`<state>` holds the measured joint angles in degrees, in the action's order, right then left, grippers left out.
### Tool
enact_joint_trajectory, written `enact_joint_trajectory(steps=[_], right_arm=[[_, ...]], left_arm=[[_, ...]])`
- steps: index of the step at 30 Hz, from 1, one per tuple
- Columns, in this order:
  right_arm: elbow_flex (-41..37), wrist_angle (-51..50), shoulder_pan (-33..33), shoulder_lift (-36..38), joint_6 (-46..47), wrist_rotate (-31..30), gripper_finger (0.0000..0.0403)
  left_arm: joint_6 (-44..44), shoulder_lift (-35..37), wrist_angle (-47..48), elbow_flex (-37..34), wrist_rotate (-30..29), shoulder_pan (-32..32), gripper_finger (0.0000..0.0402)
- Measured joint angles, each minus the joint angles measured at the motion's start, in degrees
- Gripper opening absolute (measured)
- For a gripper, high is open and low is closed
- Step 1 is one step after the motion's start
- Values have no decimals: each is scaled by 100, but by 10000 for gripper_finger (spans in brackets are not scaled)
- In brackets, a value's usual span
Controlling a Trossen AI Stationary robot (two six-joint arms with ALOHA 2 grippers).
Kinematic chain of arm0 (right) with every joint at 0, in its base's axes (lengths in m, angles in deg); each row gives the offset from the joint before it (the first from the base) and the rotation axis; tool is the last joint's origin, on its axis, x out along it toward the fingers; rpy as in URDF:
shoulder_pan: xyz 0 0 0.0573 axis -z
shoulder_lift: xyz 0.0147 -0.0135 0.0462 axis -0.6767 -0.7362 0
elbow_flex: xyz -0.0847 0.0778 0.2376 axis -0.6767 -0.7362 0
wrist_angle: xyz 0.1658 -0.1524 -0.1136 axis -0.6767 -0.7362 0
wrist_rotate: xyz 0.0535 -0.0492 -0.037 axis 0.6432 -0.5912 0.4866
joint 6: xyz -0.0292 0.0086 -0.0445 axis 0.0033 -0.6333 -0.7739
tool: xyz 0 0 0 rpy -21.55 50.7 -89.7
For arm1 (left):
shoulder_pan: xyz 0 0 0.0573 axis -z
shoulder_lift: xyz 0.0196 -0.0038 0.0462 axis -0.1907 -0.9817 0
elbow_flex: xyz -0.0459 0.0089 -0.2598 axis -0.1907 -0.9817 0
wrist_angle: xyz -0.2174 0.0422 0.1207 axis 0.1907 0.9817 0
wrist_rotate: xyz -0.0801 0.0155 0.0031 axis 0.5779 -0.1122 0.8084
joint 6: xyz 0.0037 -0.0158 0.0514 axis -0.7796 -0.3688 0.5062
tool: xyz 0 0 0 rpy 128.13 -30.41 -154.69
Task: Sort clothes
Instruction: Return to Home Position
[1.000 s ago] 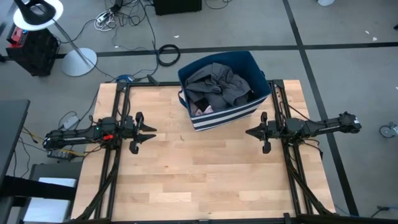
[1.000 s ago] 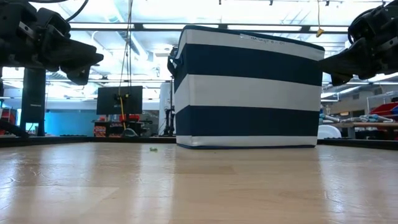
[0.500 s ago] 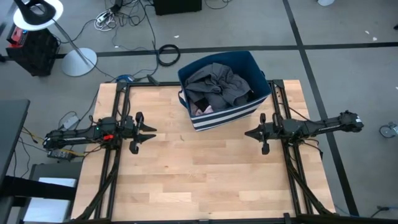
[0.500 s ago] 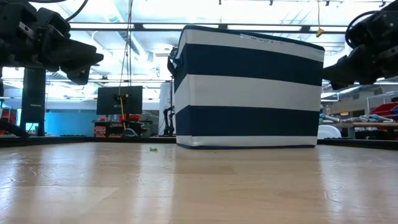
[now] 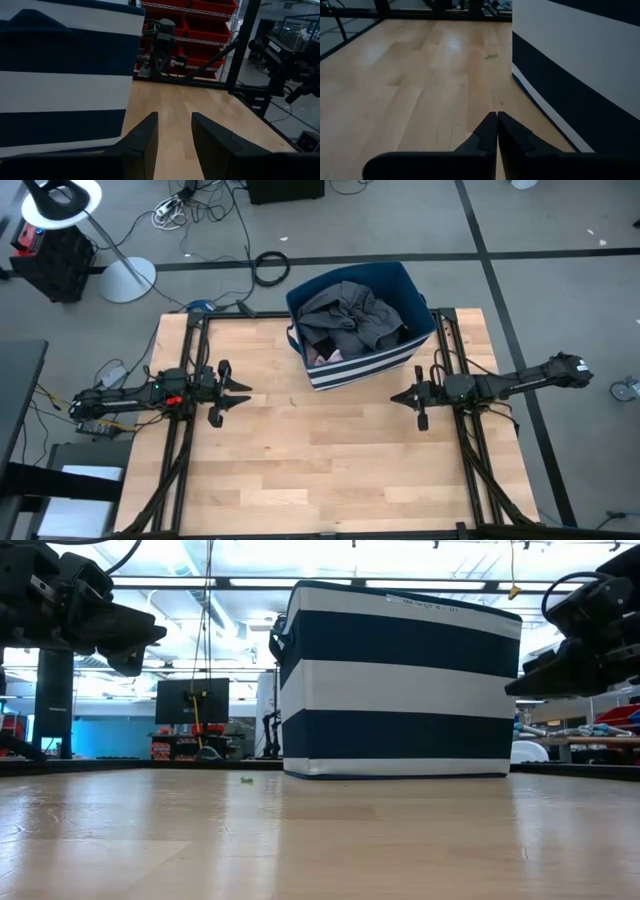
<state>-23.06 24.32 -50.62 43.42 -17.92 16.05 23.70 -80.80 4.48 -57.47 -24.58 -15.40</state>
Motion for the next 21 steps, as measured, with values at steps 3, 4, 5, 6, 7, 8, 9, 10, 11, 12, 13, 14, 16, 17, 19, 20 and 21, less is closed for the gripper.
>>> enact_joint_trajectory(steps=[3, 4, 5, 6, 7, 8, 9, 10, 11, 12, 13, 14, 16, 17, 19, 20, 21], right_arm=[[0, 12, 0, 2, 0, 0, 11], [0, 18, 0, 2, -2, 0, 11], [0, 23, 0, 2, -2, 0, 11], [0, 27, 0, 2, -2, 2, 11], [0, 29, 0, 2, -2, 0, 11], [0, 32, 0, 2, -2, 0, 12], [2, 36, 0, 2, -2, 0, 13], [2, 38, 0, 2, -2, 0, 13], [2, 40, 0, 2, -2, 0, 13], [2, 43, 0, 2, -2, 0, 13], [2, 43, 0, 2, -2, 0, 13], [2, 43, 0, 2, -2, 0, 13], [2, 44, 0, 2, -4, 0, 11], [2, 45, 0, 2, -4, 0, 10], [2, 45, -1, 2, -4, 0, 8], [2, 45, 0, 2, -4, 0, 8], [2, 45, 0, 2, -4, 0, 8]], left_arm=[[0, 1, 0, 0, 0, 0, 122], [0, -1, 0, 0, 0, 0, 122], [0, -1, 0, 0, 0, 0, 122], [-1, 0, 0, 0, 0, 0, 122], [0, 1, 0, 0, 0, 0, 122], [0, -1, 0, 0, 0, 0, 122], [-1, 0, 0, 0, 0, 0, 122], [-2, -1, 0, 0, 0, 0, 122], [-2, -1, 0, 0, 0, 0, 122], [-2, 0, 0, 0, 0, 0, 122], [-2, -1, 0, 0, 0, 0, 122], [-2, 0, 0, 0, 0, 0, 122], [-2, 1, 0, 0, 0, 0, 122], [-2, 1, 0, 0, 0, 0, 122], [-2, 2, 0, 0, 0, 0, 122], [-2, 0, 0, 0, 0, 0, 122], [-2, -1, 0, 0, 0, 0, 122]])
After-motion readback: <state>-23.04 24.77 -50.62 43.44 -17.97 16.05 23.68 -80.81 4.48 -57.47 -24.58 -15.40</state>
